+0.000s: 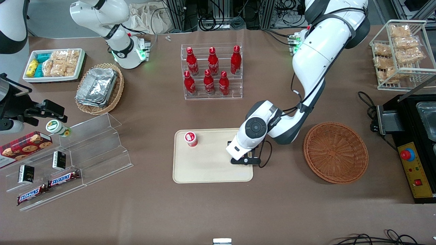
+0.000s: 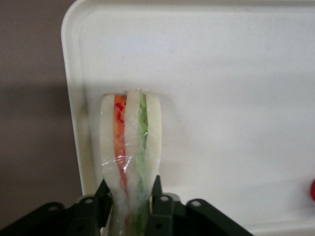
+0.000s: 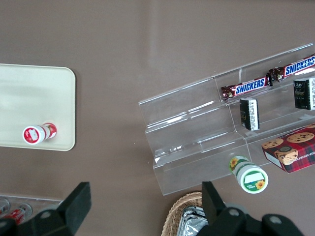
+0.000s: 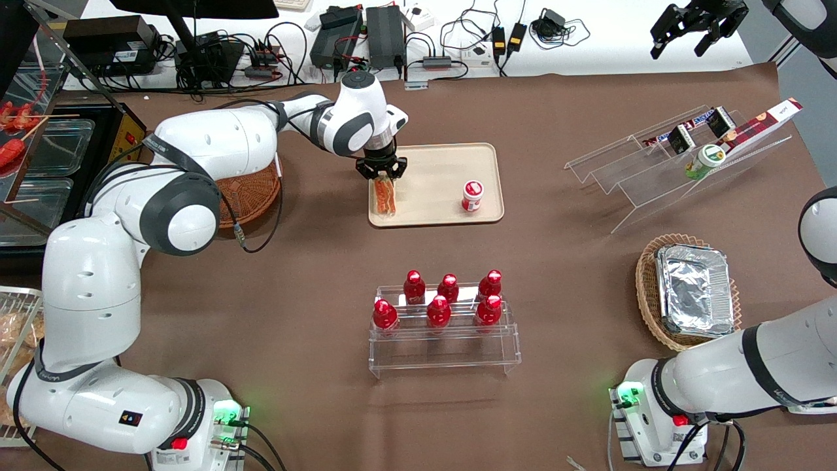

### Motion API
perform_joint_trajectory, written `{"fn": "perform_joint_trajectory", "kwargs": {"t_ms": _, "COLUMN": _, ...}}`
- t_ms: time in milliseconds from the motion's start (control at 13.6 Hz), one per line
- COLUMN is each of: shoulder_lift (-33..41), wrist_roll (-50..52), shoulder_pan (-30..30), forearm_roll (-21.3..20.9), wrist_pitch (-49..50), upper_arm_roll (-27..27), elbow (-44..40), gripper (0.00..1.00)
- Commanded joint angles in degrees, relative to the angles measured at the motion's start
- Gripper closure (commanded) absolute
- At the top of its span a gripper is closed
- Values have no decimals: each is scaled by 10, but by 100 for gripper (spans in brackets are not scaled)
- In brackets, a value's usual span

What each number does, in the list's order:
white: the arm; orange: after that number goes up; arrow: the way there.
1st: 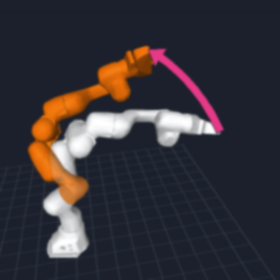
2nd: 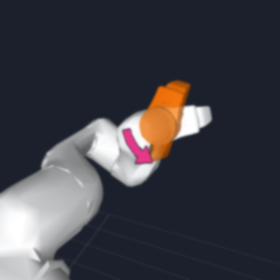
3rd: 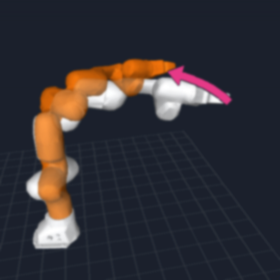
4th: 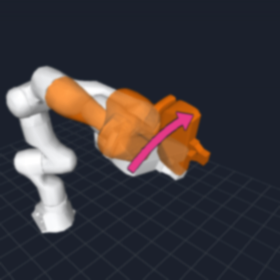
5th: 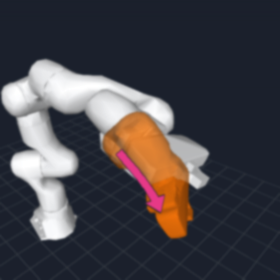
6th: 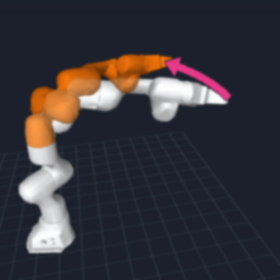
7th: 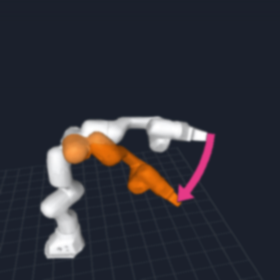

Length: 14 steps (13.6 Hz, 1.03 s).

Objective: Place sandwich from basket to tray
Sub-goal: 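Lower the sandwich onto the tray and open the left gripper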

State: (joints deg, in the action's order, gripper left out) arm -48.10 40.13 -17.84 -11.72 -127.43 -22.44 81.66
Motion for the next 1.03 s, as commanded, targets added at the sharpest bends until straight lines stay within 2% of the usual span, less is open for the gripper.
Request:
{"fn": "perform_joint_trajectory", "kwargs": {"t_ms": 0, "shoulder_lift": 7, "wrist_roll": 14, "shoulder_pan": 3, "forearm_roll": -8, "wrist_pitch": 8, "upper_arm_roll": 0, "elbow": -12, "gripper": 1}}
{"fn": "perform_joint_trajectory", "kwargs": {"t_ms": 443, "shoulder_lift": 94, "wrist_roll": -7, "shoulder_pan": 32, "forearm_roll": -7, "wrist_pitch": 160, "upper_arm_roll": -1, "elbow": -13, "gripper": 0}}
{"fn": "perform_joint_trajectory", "kwargs": {"t_ms": 738, "shoulder_lift": 165, "wrist_roll": -72, "shoulder_pan": 73, "forearm_roll": 20, "wrist_pitch": 278, "upper_arm_roll": -2, "elbow": -11, "gripper": 0}}
{"fn": "perform_joint_trajectory", "kwargs": {"t_ms": 959, "shoulder_lift": 217, "wrist_roll": -133, "shoulder_pan": 117, "forearm_roll": 21, "wrist_pitch": 340, "upper_arm_roll": -2, "elbow": -8, "gripper": 0}}
